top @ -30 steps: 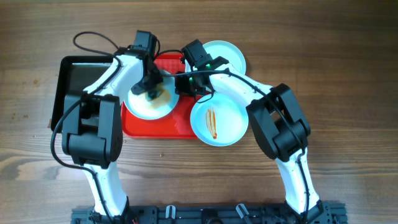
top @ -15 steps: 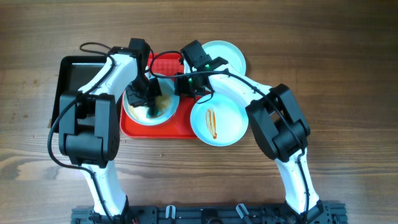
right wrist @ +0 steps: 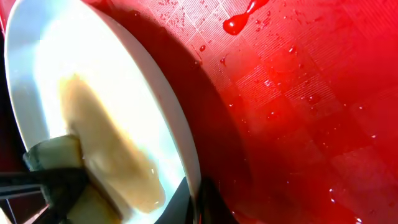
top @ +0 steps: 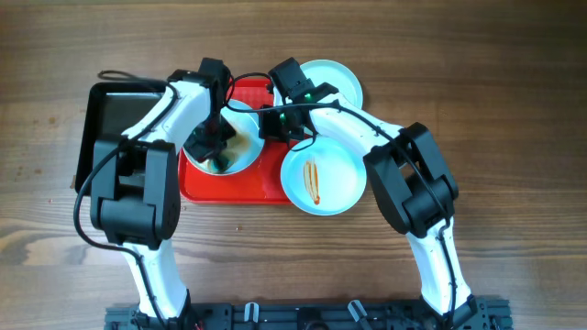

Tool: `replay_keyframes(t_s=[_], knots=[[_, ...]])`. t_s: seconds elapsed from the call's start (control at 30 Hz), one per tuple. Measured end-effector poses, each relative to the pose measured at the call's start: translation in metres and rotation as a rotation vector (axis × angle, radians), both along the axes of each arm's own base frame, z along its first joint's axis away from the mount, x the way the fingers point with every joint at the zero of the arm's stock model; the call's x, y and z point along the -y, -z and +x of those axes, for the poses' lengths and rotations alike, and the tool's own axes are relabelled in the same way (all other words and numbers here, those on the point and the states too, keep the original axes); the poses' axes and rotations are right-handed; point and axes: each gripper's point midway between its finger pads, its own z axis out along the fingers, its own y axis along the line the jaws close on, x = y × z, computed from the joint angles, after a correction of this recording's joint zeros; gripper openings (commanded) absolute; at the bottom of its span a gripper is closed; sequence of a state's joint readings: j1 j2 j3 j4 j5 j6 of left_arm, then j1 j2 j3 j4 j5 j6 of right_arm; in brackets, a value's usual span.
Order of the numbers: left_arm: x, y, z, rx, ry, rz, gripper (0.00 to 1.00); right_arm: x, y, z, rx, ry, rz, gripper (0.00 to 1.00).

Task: Clean dirty plates on tray and stack at the side
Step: 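Scrub the held plate's surface with the sponge in the left gripper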

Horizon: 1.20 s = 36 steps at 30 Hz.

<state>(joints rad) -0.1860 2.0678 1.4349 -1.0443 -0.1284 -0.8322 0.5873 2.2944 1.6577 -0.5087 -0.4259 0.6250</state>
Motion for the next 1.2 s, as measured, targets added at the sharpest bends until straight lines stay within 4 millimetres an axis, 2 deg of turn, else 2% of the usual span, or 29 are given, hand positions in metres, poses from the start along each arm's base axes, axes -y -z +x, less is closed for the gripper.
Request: replay_keyframes(t_s=[0.1,0.23,0.43,0.63,0.93,1.07,1.2], knots=[[-0.005,-0.001,-0.007,-0.006,-0.114,0.026,0.04,0.000,0.000,0.000,0.000,0.000,0.000,0.04],[0.001,0.000,-0.007,-0.001,-0.189,-0.014,0.04,0.000,0.000,0.000,0.001,0.000,0.000,0.04],[0.015,0.000,0.022,0.112,-0.110,-0.087,0.04,0.004,0.000,0.003,0.001,0.013,-0.002,0.04],[0.030,0.000,0.069,0.339,-0.060,-0.160,0.04,0.006,0.000,0.007,-0.001,0.037,-0.004,0.04],[0.032,-0.009,0.112,0.569,-0.039,-0.154,0.04,0.006,0.000,0.008,0.000,0.041,-0.004,0.04],[0.030,-0.006,0.109,0.553,0.004,-0.131,0.04,0.005,0.000,0.007,-0.001,0.038,-0.003,0.04],[0.031,0.000,0.089,0.444,0.110,-0.134,0.04,0.004,0.001,0.002,-0.015,0.022,-0.002,0.04]])
